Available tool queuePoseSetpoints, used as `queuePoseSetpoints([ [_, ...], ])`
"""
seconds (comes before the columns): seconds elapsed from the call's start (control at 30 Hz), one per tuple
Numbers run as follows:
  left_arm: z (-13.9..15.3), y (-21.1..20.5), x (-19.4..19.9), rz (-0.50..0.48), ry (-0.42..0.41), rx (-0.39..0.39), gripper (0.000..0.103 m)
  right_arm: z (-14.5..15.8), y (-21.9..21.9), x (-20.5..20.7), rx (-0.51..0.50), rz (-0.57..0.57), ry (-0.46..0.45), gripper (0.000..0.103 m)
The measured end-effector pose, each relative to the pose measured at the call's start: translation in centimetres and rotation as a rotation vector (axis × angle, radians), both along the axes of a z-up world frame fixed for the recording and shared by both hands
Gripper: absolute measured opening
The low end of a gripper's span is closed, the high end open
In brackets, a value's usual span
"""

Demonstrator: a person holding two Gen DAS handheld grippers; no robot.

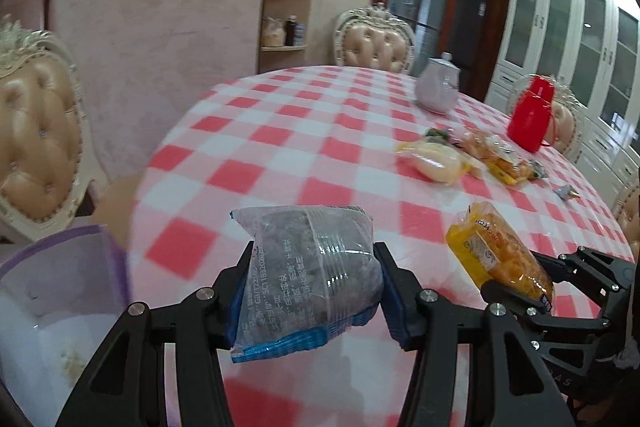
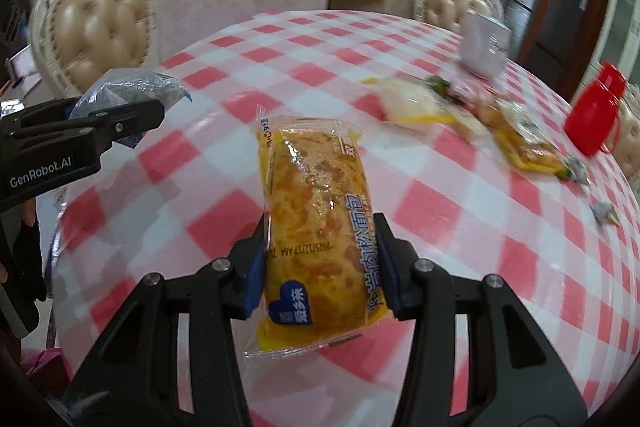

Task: Organize snacks
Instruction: 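Carry both snacks to the clear box and release them inside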

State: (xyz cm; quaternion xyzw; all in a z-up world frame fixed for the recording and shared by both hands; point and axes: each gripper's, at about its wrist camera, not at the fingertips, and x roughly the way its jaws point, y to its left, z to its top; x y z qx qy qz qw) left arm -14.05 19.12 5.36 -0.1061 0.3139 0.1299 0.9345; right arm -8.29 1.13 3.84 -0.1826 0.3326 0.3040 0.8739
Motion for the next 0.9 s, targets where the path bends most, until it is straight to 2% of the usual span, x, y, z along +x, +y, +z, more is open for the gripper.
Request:
queuePoseSetpoints([
  [0.5, -0.6, 10.8, -9.8, 0.312, 0.038, 0.001, 0.055, 0.4, 12.6, -7.2, 0.01, 0.331, -0.001, 0.051],
  [0.9, -1.9, 16.2, -16.0, 0.516, 0.107, 0.02, 0.055, -0.7, 19.8, -13.8, -0.017, 0.572, 0.042, 0.051],
])
